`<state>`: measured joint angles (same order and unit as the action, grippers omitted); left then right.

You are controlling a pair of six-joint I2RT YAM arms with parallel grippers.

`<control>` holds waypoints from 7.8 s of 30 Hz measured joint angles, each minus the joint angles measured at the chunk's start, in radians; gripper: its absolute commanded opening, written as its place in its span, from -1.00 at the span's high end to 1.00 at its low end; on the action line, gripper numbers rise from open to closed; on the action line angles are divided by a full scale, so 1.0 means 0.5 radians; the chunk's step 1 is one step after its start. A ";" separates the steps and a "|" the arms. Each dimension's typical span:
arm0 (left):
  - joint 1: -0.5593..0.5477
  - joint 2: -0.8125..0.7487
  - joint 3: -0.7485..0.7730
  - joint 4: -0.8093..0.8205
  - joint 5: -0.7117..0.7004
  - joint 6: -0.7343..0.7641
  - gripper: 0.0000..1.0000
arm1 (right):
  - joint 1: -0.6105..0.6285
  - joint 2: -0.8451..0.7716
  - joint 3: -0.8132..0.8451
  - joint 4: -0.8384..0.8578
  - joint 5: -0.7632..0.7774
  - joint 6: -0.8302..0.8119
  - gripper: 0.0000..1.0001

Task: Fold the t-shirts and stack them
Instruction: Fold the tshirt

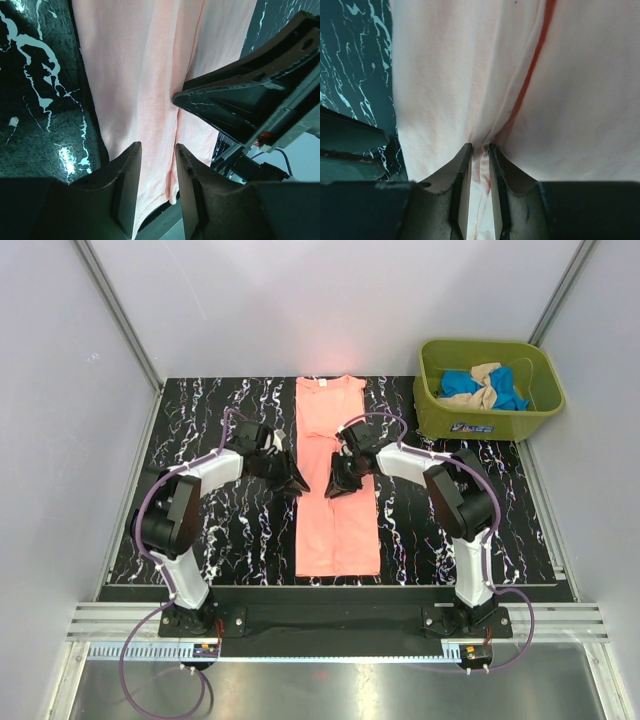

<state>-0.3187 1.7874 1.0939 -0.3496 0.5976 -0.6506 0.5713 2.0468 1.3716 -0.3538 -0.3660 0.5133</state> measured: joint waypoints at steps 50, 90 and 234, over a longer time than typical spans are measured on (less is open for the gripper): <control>-0.024 -0.514 -0.183 -0.389 -0.028 0.218 -0.23 | -0.004 -0.350 0.021 -0.523 0.132 -0.102 -0.36; -0.579 -0.606 -1.258 0.401 0.157 -0.430 0.88 | -0.198 -1.411 -1.806 0.028 -0.259 0.446 1.00; -0.092 0.256 0.188 0.182 -0.241 -0.339 0.40 | -0.128 0.480 0.985 -0.565 0.823 -0.127 -0.11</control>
<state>-0.3645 1.9152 1.1877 -0.2588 0.4770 -0.8200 0.5072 2.2868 1.8641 -0.6361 0.0456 0.4500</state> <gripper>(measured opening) 0.303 0.544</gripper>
